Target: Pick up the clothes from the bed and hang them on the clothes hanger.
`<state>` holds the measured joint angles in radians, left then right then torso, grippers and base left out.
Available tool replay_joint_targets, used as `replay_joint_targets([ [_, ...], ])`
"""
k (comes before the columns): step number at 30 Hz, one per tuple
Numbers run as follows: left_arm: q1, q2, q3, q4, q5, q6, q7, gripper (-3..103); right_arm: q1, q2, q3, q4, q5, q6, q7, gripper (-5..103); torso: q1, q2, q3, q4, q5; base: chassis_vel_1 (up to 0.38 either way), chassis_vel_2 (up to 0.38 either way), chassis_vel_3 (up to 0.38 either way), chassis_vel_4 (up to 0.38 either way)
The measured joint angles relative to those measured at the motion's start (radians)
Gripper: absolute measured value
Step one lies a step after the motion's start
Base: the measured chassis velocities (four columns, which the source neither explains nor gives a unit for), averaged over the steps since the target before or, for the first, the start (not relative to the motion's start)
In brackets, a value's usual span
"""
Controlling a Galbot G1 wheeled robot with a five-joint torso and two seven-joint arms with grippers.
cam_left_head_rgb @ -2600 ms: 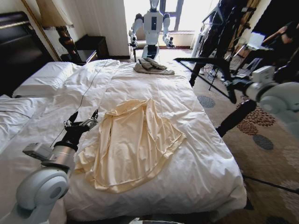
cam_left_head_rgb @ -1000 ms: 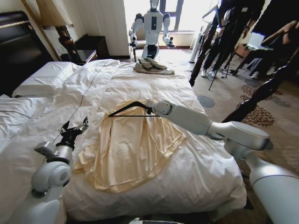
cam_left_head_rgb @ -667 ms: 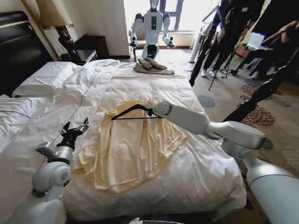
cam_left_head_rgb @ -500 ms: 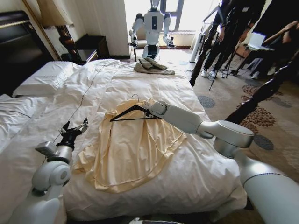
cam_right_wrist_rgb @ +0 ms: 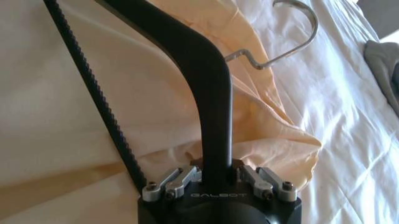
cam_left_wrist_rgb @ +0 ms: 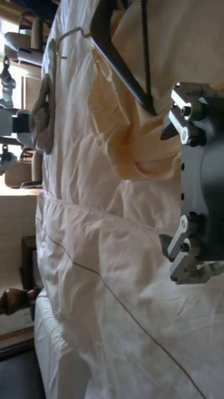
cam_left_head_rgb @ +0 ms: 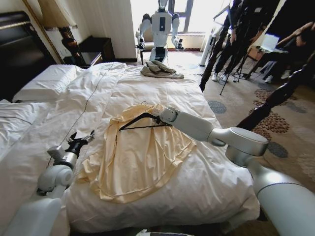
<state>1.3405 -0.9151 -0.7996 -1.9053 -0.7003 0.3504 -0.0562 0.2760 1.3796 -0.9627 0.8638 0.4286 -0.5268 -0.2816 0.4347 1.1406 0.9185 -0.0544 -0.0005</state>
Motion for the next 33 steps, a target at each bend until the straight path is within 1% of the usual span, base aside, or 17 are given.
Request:
replay_joint_targets([
  [3,-0.036,0.016,0.059,0.068,0.004,0.000,0.009,100,-0.002,0.042,0.004,-0.048,-0.009,0.023,0.001,18,0.000,0.000,0.000,-0.0004,-0.0001,0.000,0.000,0.000,0.000],
  [4,-0.036,0.016,0.059,0.068,0.004,0.000,0.009,100,-0.002,0.042,0.004,-0.048,-0.009,0.023,0.001,18,0.000,0.000,0.000,-0.0004,-0.0001,0.000,0.000,0.000,0.000],
  [6,-0.063,0.016,0.097,0.100,0.010,0.001,0.012,100,-0.005,0.066,0.006,-0.076,-0.015,0.042,-0.002,18,0.000,0.000,0.000,0.0010,0.0002,0.000,0.000,0.000,0.000],
  [7,-0.063,0.016,0.097,0.100,0.010,0.001,0.012,100,-0.005,0.066,0.006,-0.076,-0.015,0.042,-0.002,18,0.000,0.000,0.000,0.0010,0.0002,0.000,0.000,0.000,0.000],
  [10,-0.103,0.009,0.153,0.140,0.015,-0.001,0.012,103,-0.009,0.067,0.007,-0.084,-0.018,0.050,-0.003,18,0.000,0.000,0.000,0.0000,-0.0002,0.000,0.000,0.000,0.000],
  [11,-0.103,0.009,0.153,0.140,0.015,-0.001,0.012,103,-0.009,0.067,0.007,-0.084,-0.018,0.050,-0.003,18,0.000,0.000,0.000,0.0000,-0.0002,0.000,0.000,0.000,0.000],
  [15,-0.130,0.003,0.186,0.152,0.002,-0.004,0.012,88,-0.012,0.058,0.009,-0.090,-0.021,0.053,-0.004,18,0.000,0.000,0.000,-0.0002,0.0005,0.000,0.000,0.000,0.000],
  [17,-0.135,0.003,0.192,0.152,0.000,-0.004,0.012,88,-0.012,0.056,0.009,-0.092,-0.022,0.055,-0.005,18,0.000,0.000,0.000,-0.0001,0.0004,0.000,0.000,0.000,0.000],
  [19,-0.159,0.002,0.214,0.169,-0.004,-0.013,0.012,77,-0.015,0.052,0.011,-0.093,-0.025,0.058,-0.005,18,0.000,0.000,0.000,0.0002,0.0003,0.000,0.000,0.000,0.000],
  [20,-0.159,0.002,0.214,0.169,-0.004,-0.013,0.012,77,-0.015,0.052,0.011,-0.093,-0.025,0.058,-0.005,18,0.000,0.000,0.000,0.0002,0.0003,0.000,0.000,0.000,0.000],
  [23,-0.188,0.002,0.235,0.184,-0.013,-0.028,0.012,61,-0.019,0.047,0.011,-0.093,-0.026,0.060,-0.005,18,0.000,0.000,0.000,0.0000,0.0002,0.000,0.000,0.000,0.000],
  [24,-0.188,0.002,0.235,0.184,-0.013,-0.028,0.012,61,-0.019,0.047,0.011,-0.093,-0.026,0.060,-0.005,18,0.000,0.000,0.000,0.0000,0.0002,0.000,0.000,0.000,0.000],
  [27,-0.202,0.002,0.248,0.187,-0.019,-0.039,0.012,44,-0.023,0.042,0.012,-0.093,-0.028,0.061,-0.005,18,0.000,0.000,0.000,-0.0001,0.0003,0.000,0.000,0.000,0.000],
  [29,-0.202,0.002,0.249,0.187,-0.020,-0.042,0.013,44,-0.023,0.042,0.012,-0.093,-0.029,0.062,-0.005,18,0.000,0.000,0.000,0.0000,0.0001,0.000,0.000,0.000,0.000],
  [31,-0.201,0.001,0.250,0.187,-0.021,-0.046,0.013,34,-0.024,0.041,0.013,-0.095,-0.029,0.064,-0.005,18,0.000,0.000,0.000,0.0001,0.0000,0.000,0.000,0.000,0.000],
  [32,-0.201,0.001,0.250,0.187,-0.021,-0.046,0.013,34,-0.024,0.041,0.013,-0.095,-0.029,0.064,-0.005,18,0.000,0.000,0.000,0.0001,0.0000,0.000,0.000,0.000,0.000],
  [33,-0.200,0.001,0.250,0.186,-0.021,-0.048,0.013,28,-0.024,0.041,0.014,-0.096,-0.029,0.065,-0.005,18,0.000,0.000,0.000,0.0001,0.0000,0.000,0.000,0.000,0.000],
])
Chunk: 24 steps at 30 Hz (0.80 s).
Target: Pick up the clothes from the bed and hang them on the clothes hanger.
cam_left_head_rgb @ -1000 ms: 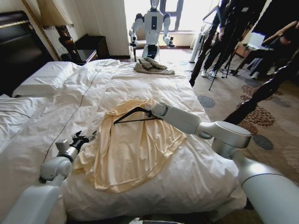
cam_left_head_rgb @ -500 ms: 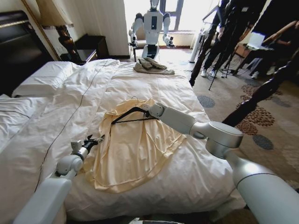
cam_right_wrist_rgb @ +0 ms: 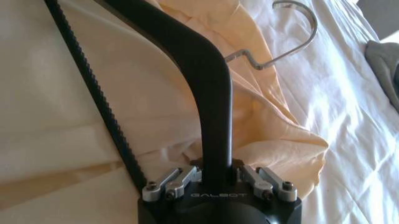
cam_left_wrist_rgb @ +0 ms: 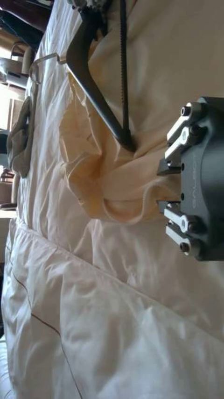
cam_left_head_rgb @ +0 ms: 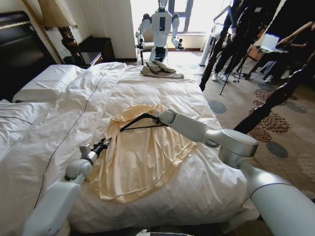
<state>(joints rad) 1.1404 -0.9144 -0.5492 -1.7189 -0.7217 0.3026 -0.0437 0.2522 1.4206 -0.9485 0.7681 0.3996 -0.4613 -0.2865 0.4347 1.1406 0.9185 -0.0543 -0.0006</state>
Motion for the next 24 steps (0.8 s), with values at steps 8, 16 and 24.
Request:
replay_joint_targets([
  [8,-0.001,0.009,-0.007,-0.012,-0.012,-0.015,-0.010,2,-0.005,0.001,0.006,-0.001,-0.004,0.003,0.002,18,0.000,0.000,0.000,0.0000,0.0000,0.000,0.000,0.000,0.000],
  [16,-0.032,0.032,-0.030,-0.060,-0.030,-0.024,-0.031,2,-0.007,0.025,0.019,-0.005,-0.003,-0.002,0.029,18,0.000,0.000,0.000,-0.0001,0.0001,0.000,0.000,0.000,0.000],
  [24,-0.028,0.058,-0.105,-0.115,-0.028,-0.037,-0.033,2,-0.012,0.036,0.015,-0.008,-0.004,-0.005,0.031,18,0.000,0.000,0.000,-0.0003,0.0000,0.000,0.000,0.000,0.000],
])
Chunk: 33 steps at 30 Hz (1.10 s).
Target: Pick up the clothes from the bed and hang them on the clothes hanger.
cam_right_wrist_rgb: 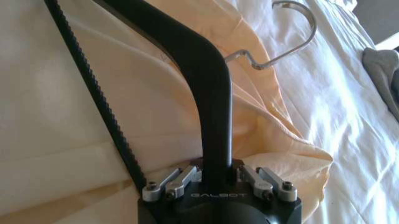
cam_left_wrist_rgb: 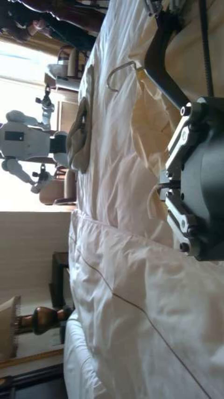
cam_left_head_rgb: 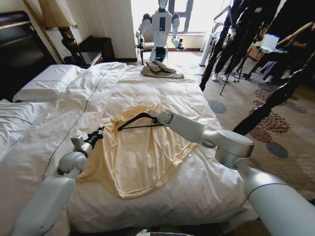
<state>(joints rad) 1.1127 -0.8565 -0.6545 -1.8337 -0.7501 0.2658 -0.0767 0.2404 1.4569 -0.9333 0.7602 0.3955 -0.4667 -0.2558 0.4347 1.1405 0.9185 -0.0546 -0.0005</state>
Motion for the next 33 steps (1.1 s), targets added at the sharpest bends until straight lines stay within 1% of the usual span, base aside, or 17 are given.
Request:
replay_joint_targets([
  [2,0.004,0.005,-0.015,-0.010,0.003,-0.003,0.003,2,-0.001,0.007,0.001,-0.006,0.000,0.000,0.004,18,0.000,0.000,0.000,0.0000,-0.0001,0.000,0.000,0.000,0.000],
  [5,0.028,0.017,-0.051,-0.053,0.003,-0.006,0.011,2,-0.008,0.048,0.031,-0.041,0.002,0.000,0.017,18,0.000,0.000,0.000,0.0002,-0.0001,0.000,0.000,0.000,0.000],
  [6,0.028,0.017,-0.051,-0.053,0.003,-0.006,0.011,2,-0.008,0.048,0.031,-0.041,0.002,0.000,0.017,18,0.000,0.000,0.000,0.0002,-0.0001,0.000,0.000,0.000,0.000],
  [9,0.061,0.019,-0.060,-0.085,0.007,-0.008,0.019,2,-0.008,0.100,0.053,-0.089,0.000,0.000,0.016,18,0.000,0.000,0.000,0.0004,-0.0002,0.000,0.000,0.000,0.000],
  [10,0.061,0.019,-0.060,-0.085,0.007,-0.008,0.019,2,-0.008,0.100,0.053,-0.089,0.000,0.000,0.016,18,0.000,0.000,0.000,0.0004,-0.0002,0.000,0.000,0.000,0.000],
  [12,0.082,0.016,-0.064,-0.100,0.013,-0.011,0.023,2,-0.008,0.132,0.059,-0.127,-0.015,0.003,0.007,18,0.000,0.000,0.000,0.0004,-0.0002,0.000,0.000,0.000,0.000],
  [15,0.099,0.015,-0.067,-0.113,0.022,-0.019,0.030,2,-0.012,0.152,0.060,-0.147,-0.035,0.010,-0.001,18,0.000,0.000,0.000,0.0005,0.0000,0.000,0.000,0.000,0.000],
  [22,0.113,0.023,-0.085,-0.155,0.022,-0.021,0.032,2,-0.016,0.155,0.048,-0.164,-0.050,0.008,-0.012,18,0.000,0.000,0.000,0.0002,0.0000,0.000,0.000,0.000,0.000],
  [27,0.119,0.039,-0.108,-0.211,0.015,-0.021,0.034,2,-0.013,0.154,0.038,-0.179,-0.051,0.008,-0.020,18,0.000,0.000,0.000,0.0004,0.0001,0.000,0.000,0.000,0.000],
  [29,0.129,0.046,-0.117,-0.254,0.011,-0.020,0.039,2,-0.015,0.153,0.040,-0.183,-0.051,0.009,-0.020,18,0.000,0.000,0.000,0.0002,0.0001,0.000,0.000,0.000,0.000],
  [30,0.129,0.046,-0.117,-0.254,0.011,-0.020,0.039,2,-0.015,0.153,0.040,-0.183,-0.051,0.009,-0.020,18,0.000,0.000,0.000,0.0002,0.0001,0.000,0.000,0.000,0.000],
  [33,0.149,0.049,-0.116,-0.301,0.025,-0.020,0.058,2,-0.019,0.153,0.062,-0.181,-0.049,0.011,-0.010,18,0.000,0.000,0.000,0.0002,0.0003,0.000,0.000,0.000,0.000],
])
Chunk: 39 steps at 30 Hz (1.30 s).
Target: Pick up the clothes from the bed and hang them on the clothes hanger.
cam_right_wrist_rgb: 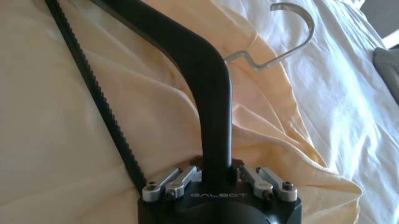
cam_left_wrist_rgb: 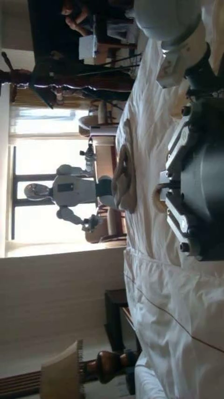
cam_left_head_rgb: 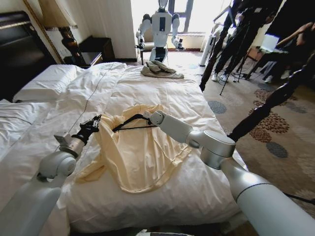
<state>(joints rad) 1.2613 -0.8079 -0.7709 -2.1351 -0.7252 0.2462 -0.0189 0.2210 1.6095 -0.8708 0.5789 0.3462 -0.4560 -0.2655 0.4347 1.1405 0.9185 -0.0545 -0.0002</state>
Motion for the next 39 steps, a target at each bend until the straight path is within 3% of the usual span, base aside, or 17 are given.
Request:
replay_joint_targets([
  [8,0.021,-0.013,0.045,-0.017,0.061,-0.014,0.022,2,0.010,0.000,0.009,0.012,0.012,-0.008,-0.005,18,0.000,0.000,0.000,0.0004,-0.0003,0.000,0.000,0.000,0.000],
  [19,0.036,-0.013,0.045,-0.038,0.080,-0.025,0.041,2,0.002,-0.001,-0.033,-0.040,-0.003,-0.001,-0.016,18,0.000,0.000,0.000,0.0002,-0.0002,0.000,0.000,0.000,0.000],
  [26,0.025,-0.026,0.108,-0.038,0.116,-0.033,0.050,2,-0.005,-0.001,0.016,-0.080,-0.005,0.023,0.004,18,0.000,0.000,0.000,0.0000,-0.0001,0.000,0.000,0.000,0.000],
  [39,-0.022,-0.008,0.091,0.053,0.091,-0.056,0.049,2,0.022,-0.002,0.024,-0.051,-0.002,0.029,-0.027,18,0.000,0.000,0.000,-0.0001,-0.0004,0.000,0.000,0.000,0.000],
])
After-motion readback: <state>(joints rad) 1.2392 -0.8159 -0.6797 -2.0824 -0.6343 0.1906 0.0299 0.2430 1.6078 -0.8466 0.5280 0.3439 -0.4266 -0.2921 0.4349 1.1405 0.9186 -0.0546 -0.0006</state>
